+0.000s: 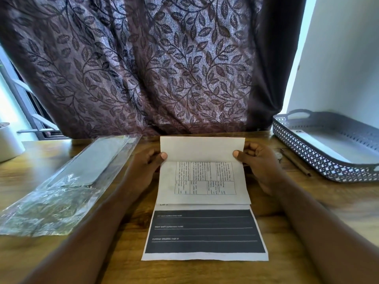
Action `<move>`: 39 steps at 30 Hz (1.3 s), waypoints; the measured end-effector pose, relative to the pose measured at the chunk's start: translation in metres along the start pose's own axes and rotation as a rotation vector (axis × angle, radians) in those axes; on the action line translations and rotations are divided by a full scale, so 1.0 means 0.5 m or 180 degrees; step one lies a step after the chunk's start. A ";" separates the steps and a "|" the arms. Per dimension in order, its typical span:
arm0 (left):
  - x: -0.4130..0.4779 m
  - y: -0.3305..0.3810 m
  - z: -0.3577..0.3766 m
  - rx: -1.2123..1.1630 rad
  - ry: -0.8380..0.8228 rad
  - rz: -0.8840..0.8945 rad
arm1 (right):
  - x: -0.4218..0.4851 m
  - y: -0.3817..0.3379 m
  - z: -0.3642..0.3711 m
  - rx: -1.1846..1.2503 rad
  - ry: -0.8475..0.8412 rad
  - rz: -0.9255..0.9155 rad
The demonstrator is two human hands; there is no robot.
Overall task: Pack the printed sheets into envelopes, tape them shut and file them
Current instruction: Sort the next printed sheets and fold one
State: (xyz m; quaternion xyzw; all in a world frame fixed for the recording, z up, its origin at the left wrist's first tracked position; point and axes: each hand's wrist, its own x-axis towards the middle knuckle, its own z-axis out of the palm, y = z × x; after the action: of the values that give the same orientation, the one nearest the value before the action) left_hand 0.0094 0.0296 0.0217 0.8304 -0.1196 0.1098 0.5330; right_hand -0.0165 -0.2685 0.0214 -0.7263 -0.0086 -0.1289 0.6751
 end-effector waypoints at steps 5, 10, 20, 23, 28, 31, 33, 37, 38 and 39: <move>-0.007 0.005 0.011 -0.0875 -0.0161 -0.0336 | -0.005 -0.008 0.000 0.0493 -0.0002 0.0161; 0.001 -0.009 0.002 -0.1477 -0.0002 -0.0439 | -0.003 -0.008 -0.004 0.0853 -0.0085 0.0365; 0.009 -0.018 -0.001 -0.1902 0.0029 -0.0487 | 0.009 0.002 0.004 0.0917 -0.0291 0.0275; 0.009 -0.026 -0.001 -0.1291 -0.0063 -0.0304 | 0.005 0.007 0.004 0.0272 -0.0185 -0.0043; 0.002 -0.013 0.009 -0.0187 0.0021 -0.0026 | 0.002 0.008 0.012 -0.0702 0.0154 -0.0673; 0.001 -0.011 0.014 0.0377 -0.0087 0.0091 | 0.000 0.005 0.018 -0.0890 0.0188 -0.0880; -0.001 -0.011 0.014 0.0728 -0.0186 0.0207 | -0.001 0.000 0.025 -0.1128 0.0121 -0.0983; -0.009 0.002 0.015 0.0888 -0.0037 0.0388 | -0.007 -0.006 0.038 -0.1745 -0.0032 -0.0955; -0.011 0.006 0.016 0.0939 -0.0004 0.0472 | -0.010 -0.009 0.043 -0.2094 -0.0022 -0.1045; -0.014 0.010 0.018 0.1010 0.0001 0.0576 | -0.013 -0.008 0.049 -0.2476 -0.0016 -0.1179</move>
State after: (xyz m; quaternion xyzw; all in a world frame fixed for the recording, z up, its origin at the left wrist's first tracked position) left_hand 0.0016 0.0197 0.0202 0.8899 -0.1750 0.1749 0.3832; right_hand -0.0191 -0.2430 0.0229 -0.9133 -0.0912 -0.2399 0.3164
